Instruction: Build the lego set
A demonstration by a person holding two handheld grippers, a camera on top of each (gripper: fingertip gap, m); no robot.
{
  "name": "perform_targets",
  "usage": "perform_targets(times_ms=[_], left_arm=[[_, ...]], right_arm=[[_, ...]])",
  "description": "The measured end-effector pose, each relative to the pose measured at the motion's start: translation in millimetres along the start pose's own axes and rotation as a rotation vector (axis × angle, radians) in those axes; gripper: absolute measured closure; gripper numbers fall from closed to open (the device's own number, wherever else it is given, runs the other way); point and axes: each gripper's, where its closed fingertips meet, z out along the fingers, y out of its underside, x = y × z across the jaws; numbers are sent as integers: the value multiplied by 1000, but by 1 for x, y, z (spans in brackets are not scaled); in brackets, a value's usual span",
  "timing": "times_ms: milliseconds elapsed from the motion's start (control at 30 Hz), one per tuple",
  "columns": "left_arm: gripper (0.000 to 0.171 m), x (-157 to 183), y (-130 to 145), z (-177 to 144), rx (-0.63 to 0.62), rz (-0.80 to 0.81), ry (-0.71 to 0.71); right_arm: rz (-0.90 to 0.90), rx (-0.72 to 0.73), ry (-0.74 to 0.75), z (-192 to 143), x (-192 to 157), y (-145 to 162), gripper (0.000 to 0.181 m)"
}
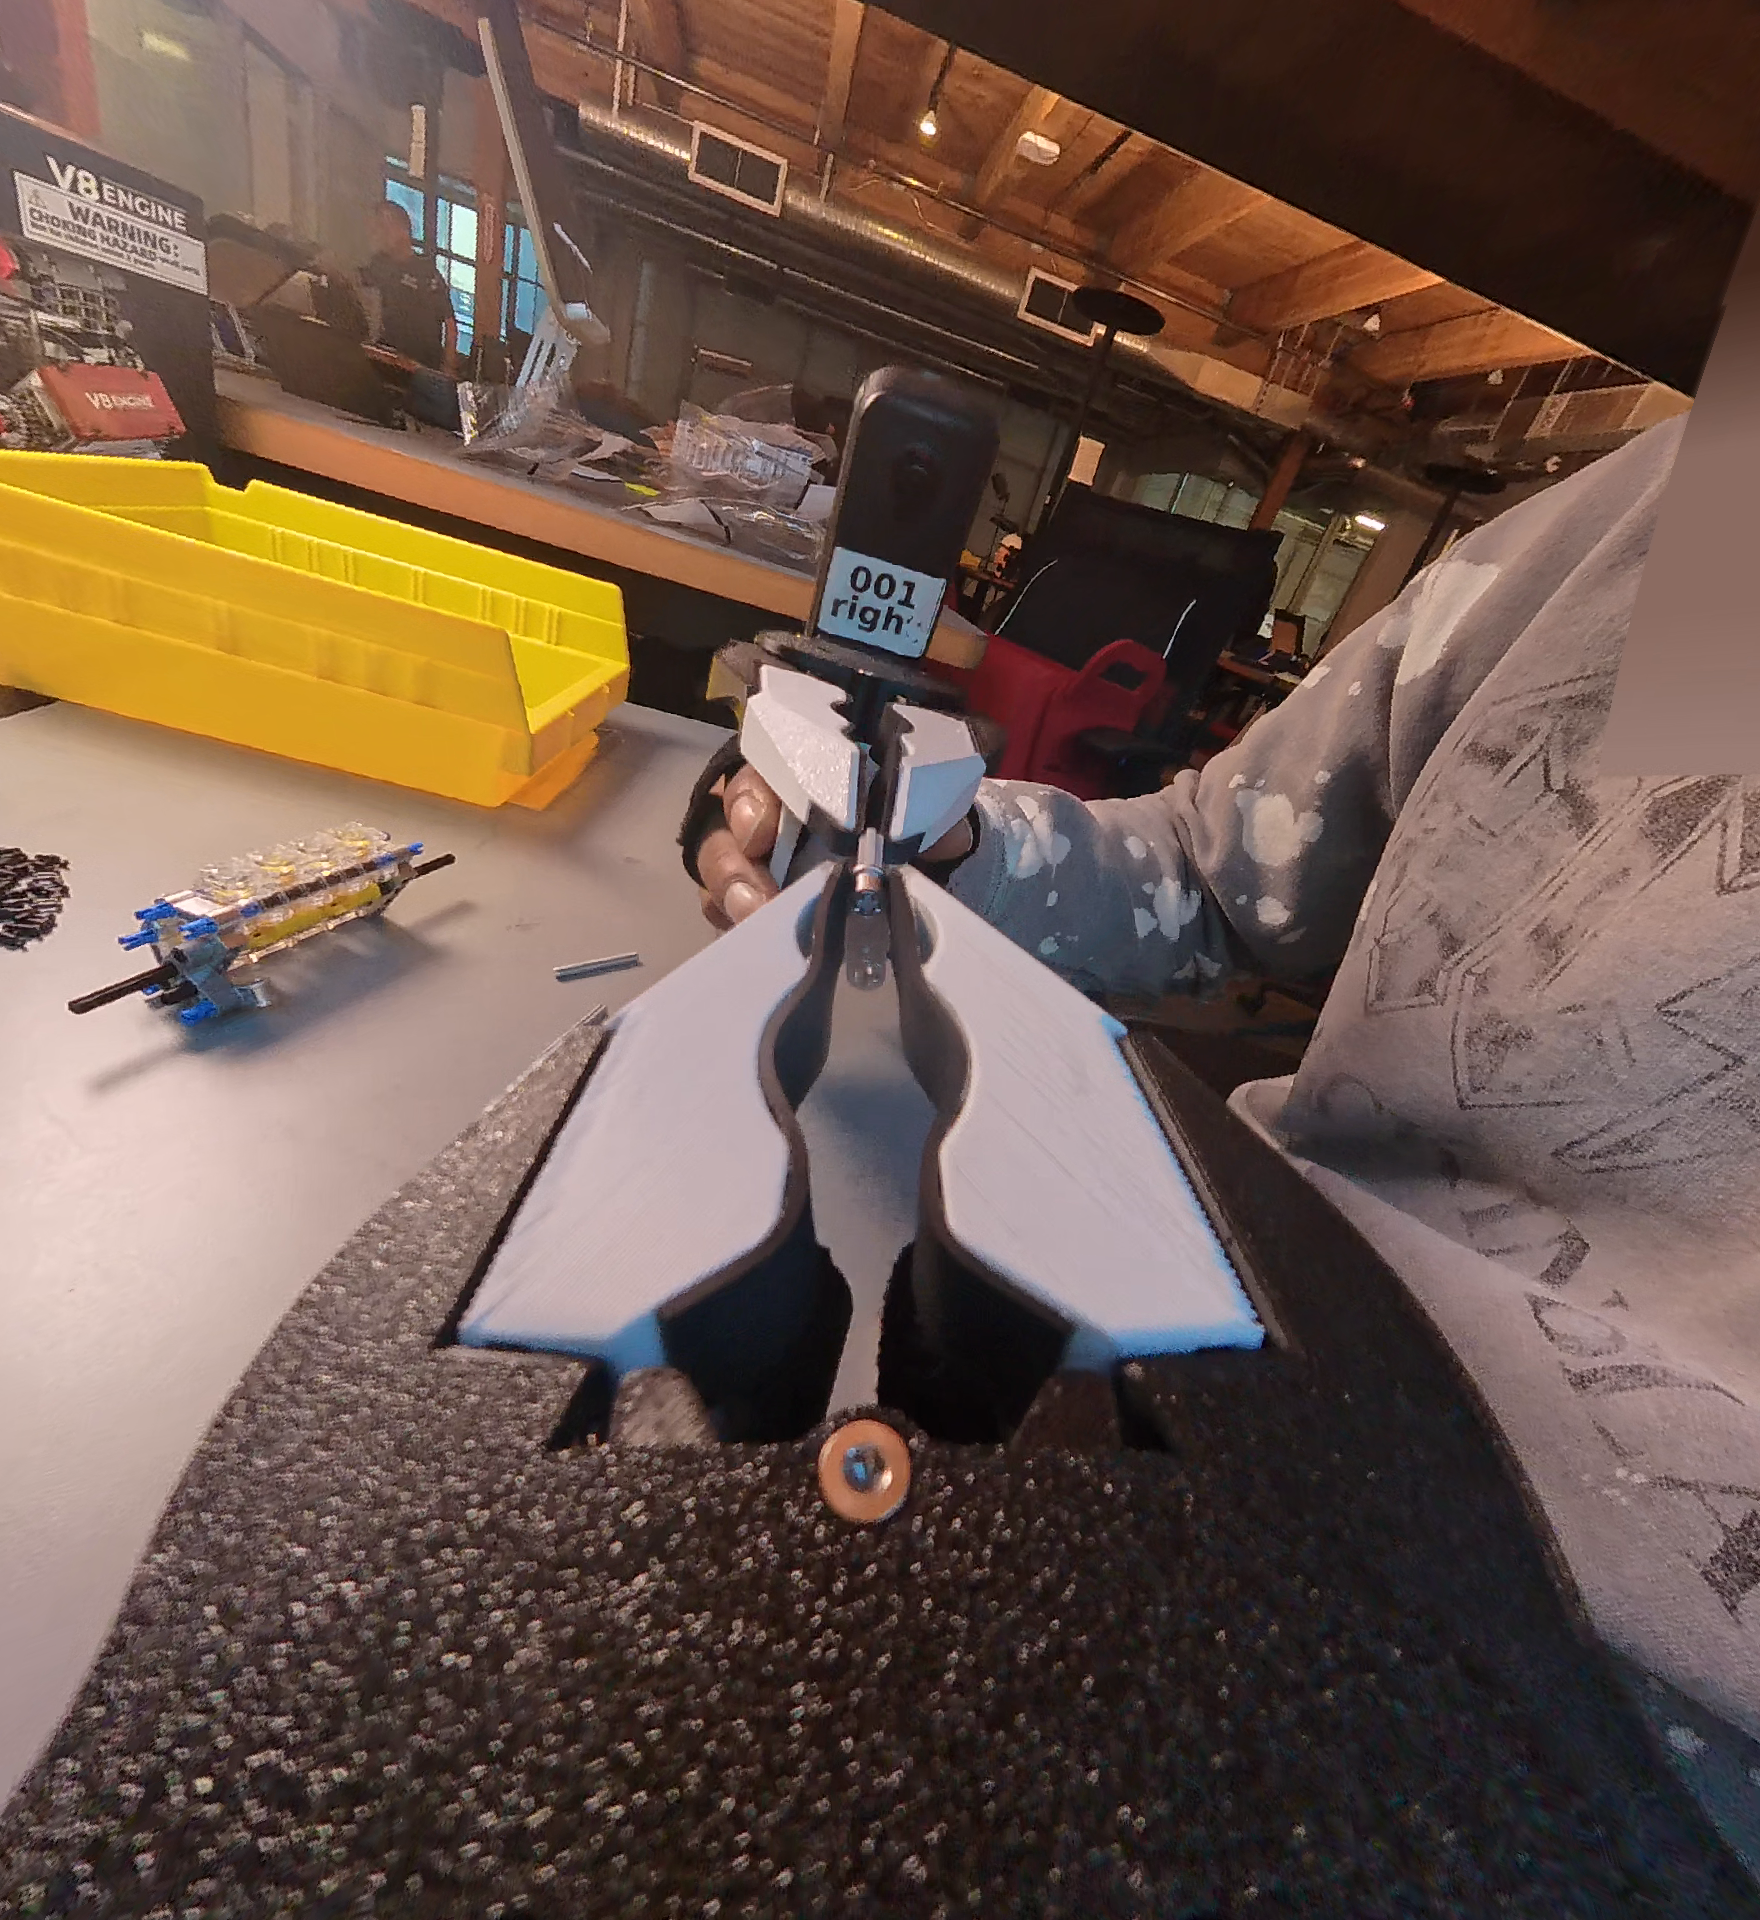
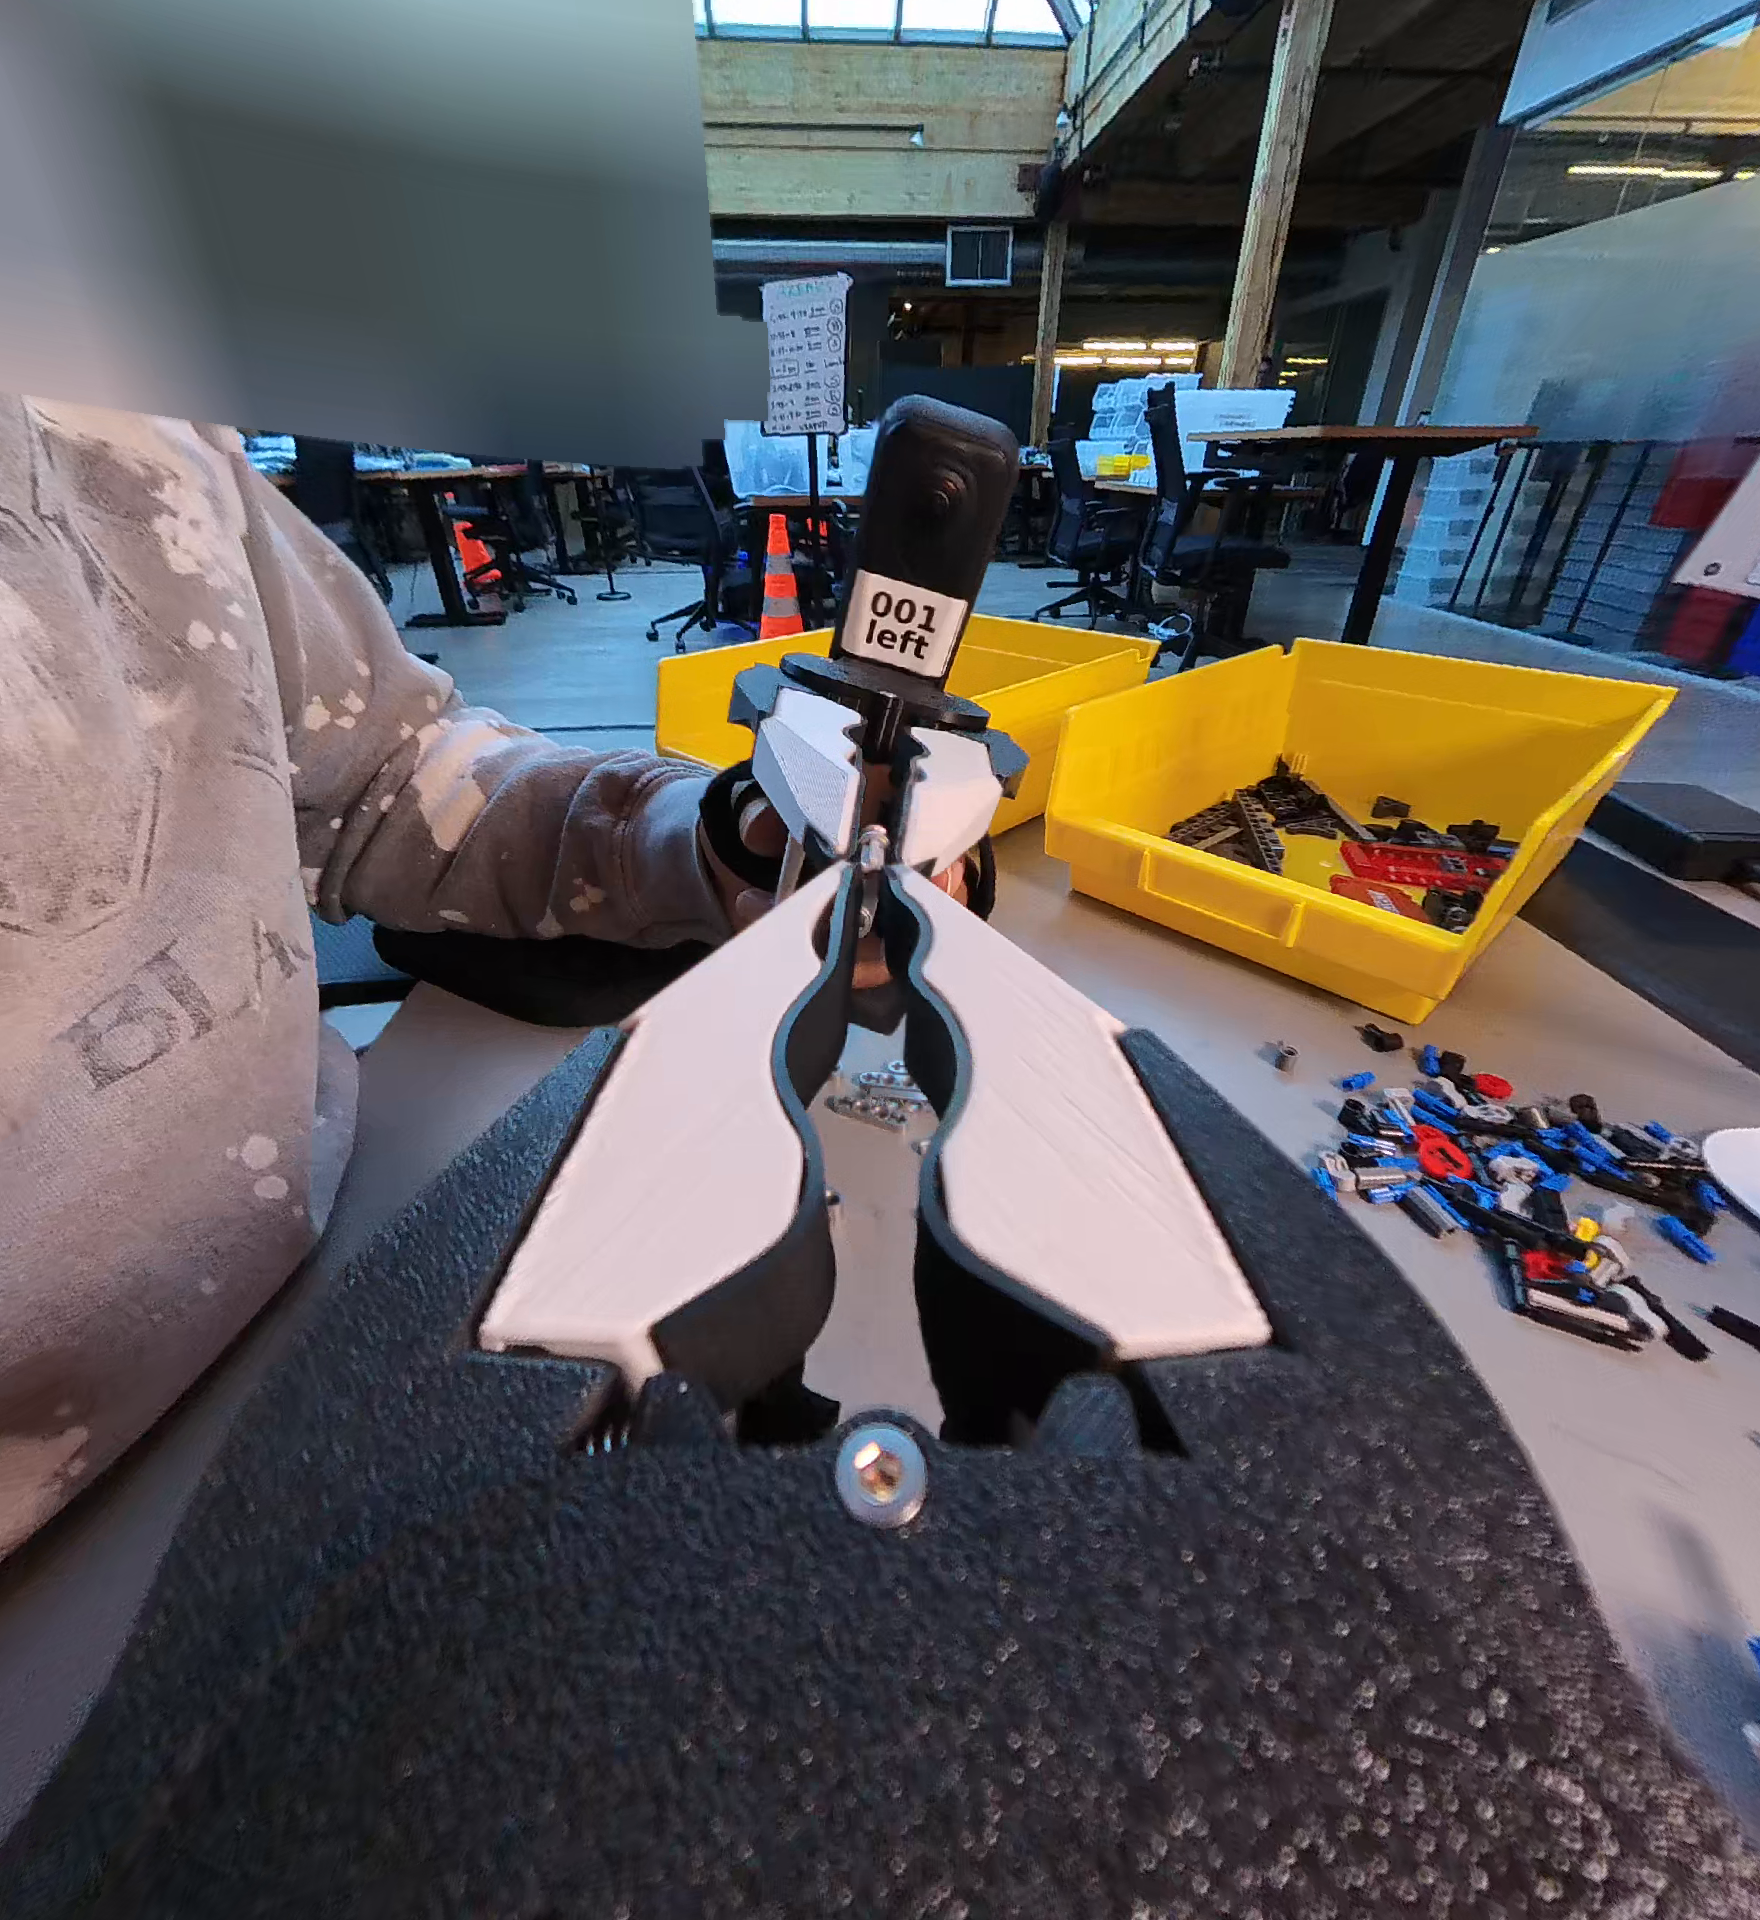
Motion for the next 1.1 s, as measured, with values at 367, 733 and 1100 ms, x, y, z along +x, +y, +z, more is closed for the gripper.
perform_targets(times_ms=[367,733,1100], left_arm=[[166,-2,8,3,-36,4,-4],[166,1,8,5,-37,15,-3],[165,2,2,4,-8,52,-23]], right_arm=[[-45,-61,11,-2,-1,8,178],[-25,-47,12,0,-4,7,179],[50,52,5,-4,-2,-4,179]])
